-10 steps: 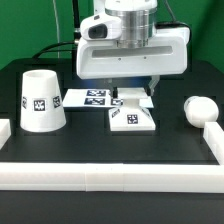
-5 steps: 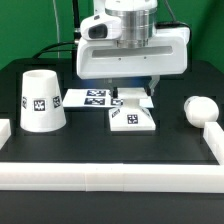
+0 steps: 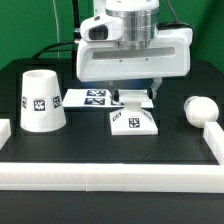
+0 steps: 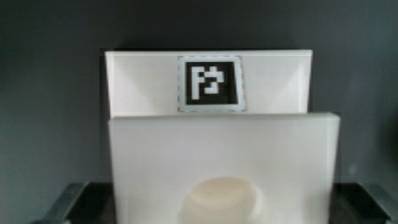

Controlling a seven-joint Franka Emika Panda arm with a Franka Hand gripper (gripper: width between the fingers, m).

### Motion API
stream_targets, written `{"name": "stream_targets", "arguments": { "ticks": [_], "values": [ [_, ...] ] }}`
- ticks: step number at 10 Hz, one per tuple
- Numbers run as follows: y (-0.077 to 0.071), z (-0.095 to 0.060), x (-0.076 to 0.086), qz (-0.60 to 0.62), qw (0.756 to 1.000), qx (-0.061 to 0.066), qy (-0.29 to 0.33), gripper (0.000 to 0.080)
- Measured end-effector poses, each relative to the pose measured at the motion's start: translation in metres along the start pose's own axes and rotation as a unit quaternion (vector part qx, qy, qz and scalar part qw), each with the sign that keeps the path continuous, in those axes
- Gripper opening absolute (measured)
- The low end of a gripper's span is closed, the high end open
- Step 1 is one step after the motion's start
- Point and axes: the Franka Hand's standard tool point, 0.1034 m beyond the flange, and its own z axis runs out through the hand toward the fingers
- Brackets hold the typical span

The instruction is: Assemble lamp

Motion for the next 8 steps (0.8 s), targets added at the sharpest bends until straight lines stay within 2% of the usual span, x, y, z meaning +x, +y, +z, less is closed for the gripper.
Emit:
{"name": "stream_targets", "arguments": {
  "ticks": [3, 5, 8],
  "values": [
    [-0.005, -0.003, 0.038, 0.008, 1.000, 0.003, 0.006, 0.0534],
    [-0.017, -0.005, 0.071, 0.022, 1.000, 0.006, 0.021, 0.0534],
    [-0.031, -0.007, 0.109, 0.040, 0.999, 0.011, 0.033, 0.0534]
  ]
}}
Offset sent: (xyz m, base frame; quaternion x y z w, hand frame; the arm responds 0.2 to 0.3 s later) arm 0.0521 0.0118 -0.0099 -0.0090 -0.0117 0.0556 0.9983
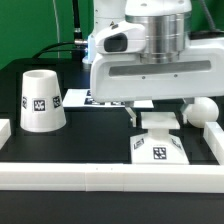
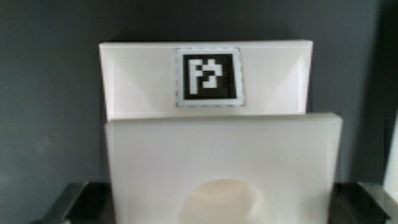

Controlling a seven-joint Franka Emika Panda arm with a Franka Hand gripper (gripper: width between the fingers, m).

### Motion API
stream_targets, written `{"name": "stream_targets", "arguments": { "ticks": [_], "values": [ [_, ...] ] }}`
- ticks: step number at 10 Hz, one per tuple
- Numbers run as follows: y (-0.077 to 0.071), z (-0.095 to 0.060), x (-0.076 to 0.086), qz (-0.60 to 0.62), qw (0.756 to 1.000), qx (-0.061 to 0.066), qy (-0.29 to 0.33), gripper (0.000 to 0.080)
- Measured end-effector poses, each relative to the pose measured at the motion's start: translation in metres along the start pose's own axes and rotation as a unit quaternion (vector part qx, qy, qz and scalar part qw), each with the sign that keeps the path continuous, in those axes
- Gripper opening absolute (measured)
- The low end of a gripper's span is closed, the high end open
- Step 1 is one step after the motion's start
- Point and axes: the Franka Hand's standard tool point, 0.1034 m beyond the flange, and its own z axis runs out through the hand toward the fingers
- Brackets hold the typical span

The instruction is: Assemble lamp

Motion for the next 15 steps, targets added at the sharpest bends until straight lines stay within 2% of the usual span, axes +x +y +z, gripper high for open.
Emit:
{"name": "stream_targets", "arguments": {
  "ticks": [1, 3, 6, 10, 11, 12, 13, 15],
  "values": [
    [-0.012, 0.001, 0.015, 0.008, 1.000, 0.002, 0.009, 0.0534],
    [-0.025, 0.001, 0.029, 0.000, 1.000, 0.005, 0.013, 0.0534],
    [-0.043, 0.001, 0.031, -0.013, 1.000, 0.005, 0.000, 0.0534],
    [-0.043, 0.001, 0.031, -0.014, 1.000, 0.004, 0.000, 0.0534],
    [-0.044, 0.001, 0.031, -0.014, 1.000, 0.004, 0.000, 0.0654],
    [-0.044, 0.001, 0.031, -0.014, 1.000, 0.004, 0.000, 0.0685],
    [-0.045, 0.001, 0.028, -0.019, 1.000, 0.004, 0.003, 0.0685],
    [-0.051, -0.002, -0.015, -0.026, 1.000, -0.002, -0.007, 0.0699]
  ]
}}
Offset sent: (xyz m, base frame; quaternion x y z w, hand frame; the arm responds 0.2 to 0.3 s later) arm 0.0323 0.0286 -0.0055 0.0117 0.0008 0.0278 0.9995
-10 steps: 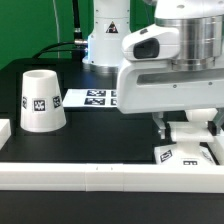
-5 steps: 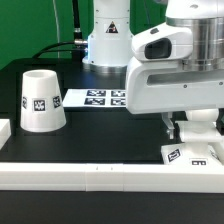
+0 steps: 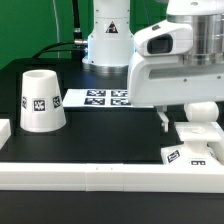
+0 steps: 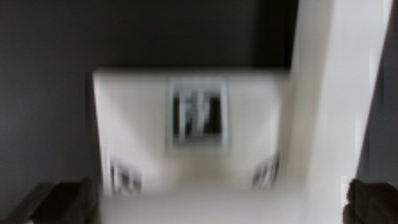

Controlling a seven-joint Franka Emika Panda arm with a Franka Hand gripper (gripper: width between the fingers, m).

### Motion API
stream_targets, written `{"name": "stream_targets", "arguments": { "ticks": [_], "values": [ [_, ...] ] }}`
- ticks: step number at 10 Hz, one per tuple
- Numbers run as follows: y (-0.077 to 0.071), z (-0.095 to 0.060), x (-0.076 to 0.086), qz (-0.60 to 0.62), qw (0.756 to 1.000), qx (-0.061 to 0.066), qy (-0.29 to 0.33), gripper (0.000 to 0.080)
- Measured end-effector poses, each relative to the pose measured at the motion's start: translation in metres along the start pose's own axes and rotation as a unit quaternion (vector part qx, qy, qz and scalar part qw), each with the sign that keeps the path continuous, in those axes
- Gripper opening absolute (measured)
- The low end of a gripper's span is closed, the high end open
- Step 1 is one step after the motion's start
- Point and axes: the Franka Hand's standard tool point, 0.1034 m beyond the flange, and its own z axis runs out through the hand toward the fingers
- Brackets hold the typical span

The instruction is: Assemble lamp

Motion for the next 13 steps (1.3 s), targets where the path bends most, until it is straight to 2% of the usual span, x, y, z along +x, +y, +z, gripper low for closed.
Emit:
{"name": "stream_targets", "arguments": {
  "ticks": [2, 4, 7, 11, 13],
  "values": [
    [-0.004, -0.011, -0.025, -0.002, 1.000, -0.002, -0.004, 0.0699],
    [-0.020, -0.016, -0.049, -0.004, 1.000, -0.003, -0.009, 0.0699],
    [-0.045, -0.014, -0.063, -0.017, 1.000, 0.002, -0.012, 0.0699],
    [-0.041, -0.012, -0.062, -0.014, 1.000, 0.002, -0.010, 0.0699],
    [-0.042, 0.001, -0.079, -0.011, 1.000, 0.004, -0.012, 0.0699]
  ]
}}
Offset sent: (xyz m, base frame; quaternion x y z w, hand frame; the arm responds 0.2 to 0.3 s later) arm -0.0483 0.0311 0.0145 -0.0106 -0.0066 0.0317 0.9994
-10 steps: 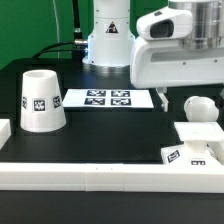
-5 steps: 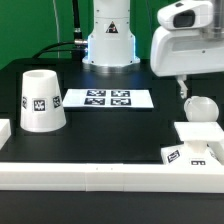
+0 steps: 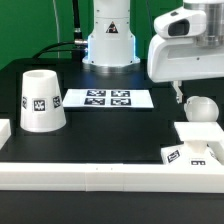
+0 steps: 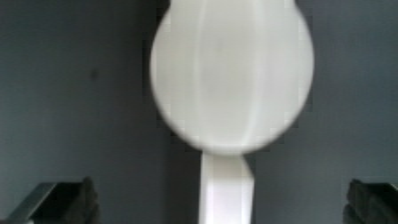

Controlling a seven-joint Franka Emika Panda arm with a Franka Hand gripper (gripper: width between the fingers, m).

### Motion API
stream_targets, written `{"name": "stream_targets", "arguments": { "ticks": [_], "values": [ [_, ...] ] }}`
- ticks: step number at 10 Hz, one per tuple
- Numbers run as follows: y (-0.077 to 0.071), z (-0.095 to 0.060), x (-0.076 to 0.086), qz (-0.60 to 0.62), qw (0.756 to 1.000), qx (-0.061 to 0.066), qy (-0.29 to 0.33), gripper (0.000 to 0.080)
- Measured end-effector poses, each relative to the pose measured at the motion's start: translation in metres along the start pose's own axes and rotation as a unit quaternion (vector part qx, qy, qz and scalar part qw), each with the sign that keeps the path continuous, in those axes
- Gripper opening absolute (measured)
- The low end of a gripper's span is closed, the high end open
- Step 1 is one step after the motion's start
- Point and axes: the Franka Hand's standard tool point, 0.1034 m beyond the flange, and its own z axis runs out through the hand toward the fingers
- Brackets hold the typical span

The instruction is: Assemble lamp

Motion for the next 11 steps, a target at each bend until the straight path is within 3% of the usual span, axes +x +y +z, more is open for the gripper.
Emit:
{"name": "stream_targets", "arguments": {
  "ticks": [5, 6, 8, 11],
  "values": [
    [-0.003, 0.003, -0.009, -0.007, 0.999, -0.005, -0.031, 0.0699],
    [0.003, 0.004, -0.014, -0.013, 0.997, -0.008, -0.076, 0.0699],
    [0.002, 0.005, -0.006, -0.014, 0.989, -0.009, -0.145, 0.0699],
    [0.002, -0.001, -0.001, -0.016, 0.973, 0.009, -0.230, 0.0699]
  ]
}}
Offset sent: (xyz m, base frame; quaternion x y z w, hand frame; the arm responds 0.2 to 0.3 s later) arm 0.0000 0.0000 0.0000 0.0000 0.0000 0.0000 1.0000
